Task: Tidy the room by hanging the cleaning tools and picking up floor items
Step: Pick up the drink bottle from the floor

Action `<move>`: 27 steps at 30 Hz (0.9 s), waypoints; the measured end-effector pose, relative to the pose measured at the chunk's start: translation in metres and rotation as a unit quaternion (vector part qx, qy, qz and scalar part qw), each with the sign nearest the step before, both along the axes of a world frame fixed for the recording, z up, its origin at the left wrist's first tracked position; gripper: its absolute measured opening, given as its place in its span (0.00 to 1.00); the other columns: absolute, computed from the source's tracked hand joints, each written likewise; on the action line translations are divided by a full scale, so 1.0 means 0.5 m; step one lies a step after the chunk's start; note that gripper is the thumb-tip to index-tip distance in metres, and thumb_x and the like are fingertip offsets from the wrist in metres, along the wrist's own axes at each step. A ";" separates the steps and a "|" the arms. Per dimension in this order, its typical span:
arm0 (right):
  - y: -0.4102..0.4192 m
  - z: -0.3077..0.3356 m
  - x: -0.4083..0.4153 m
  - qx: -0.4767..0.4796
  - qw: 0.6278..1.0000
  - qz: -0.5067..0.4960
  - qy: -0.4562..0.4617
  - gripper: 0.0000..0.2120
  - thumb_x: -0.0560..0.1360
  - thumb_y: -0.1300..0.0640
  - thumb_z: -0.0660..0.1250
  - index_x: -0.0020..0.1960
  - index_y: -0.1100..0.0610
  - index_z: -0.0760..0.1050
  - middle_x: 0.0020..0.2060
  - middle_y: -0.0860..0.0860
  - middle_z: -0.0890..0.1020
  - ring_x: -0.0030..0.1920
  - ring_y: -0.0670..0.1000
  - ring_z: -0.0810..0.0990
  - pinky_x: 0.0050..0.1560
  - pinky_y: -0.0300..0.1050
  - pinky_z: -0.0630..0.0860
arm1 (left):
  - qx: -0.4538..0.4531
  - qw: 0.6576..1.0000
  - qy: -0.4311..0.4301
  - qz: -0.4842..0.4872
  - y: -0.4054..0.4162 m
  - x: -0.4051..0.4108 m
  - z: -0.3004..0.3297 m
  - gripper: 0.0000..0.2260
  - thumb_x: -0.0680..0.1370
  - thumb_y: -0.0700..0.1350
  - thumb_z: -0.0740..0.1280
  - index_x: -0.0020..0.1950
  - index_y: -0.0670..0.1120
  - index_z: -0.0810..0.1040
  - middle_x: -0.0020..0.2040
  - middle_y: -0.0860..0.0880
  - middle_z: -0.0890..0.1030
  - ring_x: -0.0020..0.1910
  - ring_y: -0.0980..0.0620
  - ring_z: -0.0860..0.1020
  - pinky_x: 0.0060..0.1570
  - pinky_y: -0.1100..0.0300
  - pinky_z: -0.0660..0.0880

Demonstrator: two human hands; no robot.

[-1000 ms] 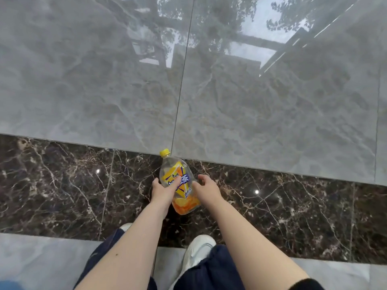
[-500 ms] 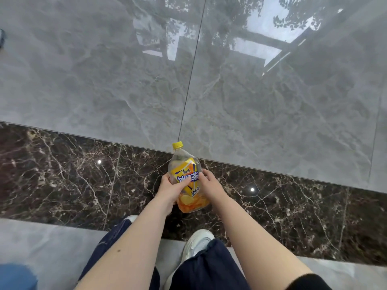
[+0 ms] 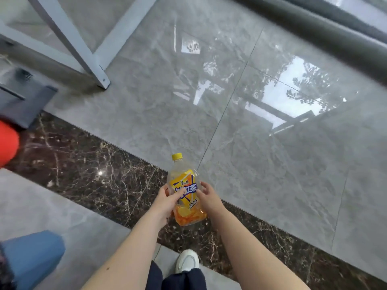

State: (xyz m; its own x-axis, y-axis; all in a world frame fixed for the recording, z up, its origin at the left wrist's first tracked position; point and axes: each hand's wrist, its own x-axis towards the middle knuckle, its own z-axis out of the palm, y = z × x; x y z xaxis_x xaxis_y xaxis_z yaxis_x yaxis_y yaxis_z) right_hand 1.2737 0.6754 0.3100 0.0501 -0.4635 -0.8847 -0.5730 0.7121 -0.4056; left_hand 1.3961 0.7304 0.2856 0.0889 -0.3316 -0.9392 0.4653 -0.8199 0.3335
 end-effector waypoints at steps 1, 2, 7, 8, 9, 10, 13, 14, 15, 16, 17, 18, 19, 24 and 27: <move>0.001 0.025 0.015 -0.004 1.000 0.020 -0.001 0.23 0.80 0.56 0.58 0.74 0.54 0.60 0.69 0.54 0.72 0.65 0.55 0.75 0.66 0.55 0.72 | -0.007 1.000 0.004 0.017 0.009 0.012 0.026 0.30 0.74 0.49 0.70 0.73 0.48 0.61 0.66 0.46 0.76 0.53 0.49 0.79 0.43 0.55 0.76; 0.002 0.046 0.029 -0.008 0.999 0.039 -0.001 0.23 0.80 0.57 0.58 0.74 0.54 0.60 0.69 0.54 0.72 0.65 0.56 0.75 0.66 0.55 0.73 | -0.012 0.999 0.002 0.031 0.018 0.023 0.052 0.28 0.75 0.50 0.69 0.72 0.49 0.63 0.65 0.48 0.76 0.51 0.50 0.78 0.45 0.55 0.74; 0.039 0.152 0.134 -0.038 0.989 0.144 -0.008 0.22 0.80 0.57 0.58 0.74 0.53 0.62 0.67 0.54 0.75 0.62 0.55 0.77 0.61 0.50 0.76 | -0.030 0.992 -0.017 0.122 0.104 0.101 0.156 0.26 0.76 0.54 0.67 0.72 0.53 0.64 0.64 0.50 0.77 0.56 0.48 0.77 0.58 0.47 0.74; 0.048 0.165 0.156 -0.042 0.987 0.157 -0.016 0.22 0.80 0.58 0.57 0.73 0.53 0.62 0.66 0.54 0.75 0.62 0.55 0.78 0.60 0.50 0.77 | -0.030 0.990 -0.025 0.134 0.119 0.117 0.173 0.27 0.75 0.55 0.67 0.72 0.53 0.64 0.66 0.48 0.75 0.62 0.46 0.75 0.63 0.44 0.71; 0.061 0.181 0.185 -0.048 0.984 0.171 -0.025 0.22 0.80 0.58 0.57 0.73 0.54 0.62 0.66 0.54 0.76 0.61 0.55 0.78 0.60 0.49 0.77 | -0.031 0.988 -0.032 0.150 0.139 0.139 0.187 0.28 0.75 0.56 0.67 0.72 0.53 0.64 0.68 0.47 0.74 0.64 0.44 0.74 0.66 0.42 0.68; 0.079 0.196 0.219 -0.058 0.979 0.194 -0.031 0.21 0.80 0.59 0.57 0.73 0.53 0.63 0.65 0.54 0.76 0.61 0.55 0.78 0.58 0.48 0.78 | -0.034 0.984 -0.041 0.172 0.164 0.163 0.200 0.28 0.75 0.57 0.67 0.72 0.52 0.64 0.68 0.47 0.73 0.65 0.43 0.73 0.67 0.42 0.68; 0.135 0.228 0.309 -0.078 0.965 0.248 -0.029 0.21 0.80 0.57 0.56 0.72 0.51 0.64 0.62 0.52 0.78 0.48 0.51 0.82 0.42 0.42 0.79 | -0.046 0.970 -0.050 0.233 0.229 0.228 0.233 0.26 0.75 0.58 0.66 0.70 0.52 0.66 0.66 0.46 0.75 0.61 0.43 0.76 0.59 0.48 0.74; 0.157 0.234 0.341 -0.083 0.960 0.265 -0.031 0.21 0.79 0.57 0.56 0.72 0.50 0.64 0.61 0.52 0.79 0.42 0.49 0.81 0.35 0.38 0.77 | -0.049 0.964 -0.051 0.254 0.255 0.253 0.244 0.23 0.76 0.59 0.64 0.67 0.52 0.68 0.63 0.47 0.77 0.58 0.44 0.77 0.54 0.50 0.76; 0.179 0.240 0.367 -0.086 0.955 0.284 -0.032 0.21 0.79 0.57 0.57 0.72 0.50 0.64 0.61 0.52 0.79 0.41 0.49 0.80 0.32 0.36 0.74 | -0.054 0.959 -0.051 0.274 0.278 0.274 0.253 0.18 0.76 0.60 0.63 0.62 0.53 0.72 0.58 0.48 0.80 0.54 0.47 0.78 0.49 0.52 0.76; 0.208 0.245 0.403 -0.086 0.948 0.304 -0.037 0.21 0.79 0.56 0.57 0.72 0.50 0.64 0.62 0.52 0.78 0.45 0.50 0.80 0.34 0.37 0.74 | -0.059 0.953 -0.053 0.294 0.313 0.303 0.261 0.14 0.77 0.61 0.61 0.55 0.55 0.75 0.53 0.50 0.81 0.50 0.49 0.79 0.45 0.54 0.76; 0.231 0.251 0.429 -0.086 0.942 0.322 -0.036 0.21 0.79 0.56 0.57 0.72 0.50 0.64 0.63 0.52 0.77 0.52 0.52 0.80 0.40 0.40 0.74 | -0.061 0.945 -0.053 0.318 0.339 0.325 0.268 0.13 0.77 0.62 0.59 0.50 0.55 0.77 0.48 0.53 0.82 0.46 0.52 0.79 0.41 0.56 0.74; 0.273 0.256 0.471 -0.089 0.934 0.345 -0.038 0.22 0.79 0.56 0.58 0.72 0.50 0.64 0.64 0.52 0.77 0.57 0.54 0.79 0.45 0.42 0.74 | -0.058 0.933 -0.054 0.351 0.387 0.357 0.272 0.14 0.77 0.63 0.58 0.47 0.56 0.77 0.45 0.54 0.81 0.44 0.53 0.78 0.39 0.57 0.73; 0.292 0.260 0.491 -0.093 0.929 0.357 -0.039 0.22 0.78 0.56 0.58 0.72 0.50 0.64 0.65 0.52 0.76 0.60 0.54 0.78 0.49 0.44 0.74 | -0.054 0.925 -0.057 0.371 0.407 0.375 0.277 0.15 0.76 0.65 0.58 0.45 0.56 0.77 0.44 0.55 0.80 0.44 0.53 0.78 0.40 0.56 0.73; 0.454 0.272 0.620 -0.102 0.890 0.442 -0.048 0.23 0.77 0.58 0.59 0.71 0.49 0.66 0.67 0.54 0.74 0.61 0.55 0.77 0.60 0.50 0.76 | -0.021 0.874 -0.064 0.480 0.579 0.476 0.271 0.24 0.76 0.68 0.54 0.54 0.51 0.77 0.47 0.50 0.80 0.46 0.51 0.77 0.53 0.47 0.73; 0.548 0.271 0.693 -0.107 0.862 0.494 -0.035 0.23 0.78 0.57 0.59 0.72 0.48 0.66 0.68 0.56 0.73 0.66 0.57 0.73 0.67 0.53 0.71 | 0.007 0.856 -0.036 0.515 0.672 0.526 0.264 0.26 0.78 0.65 0.52 0.59 0.48 0.75 0.56 0.45 0.79 0.59 0.44 0.76 0.59 0.47 0.71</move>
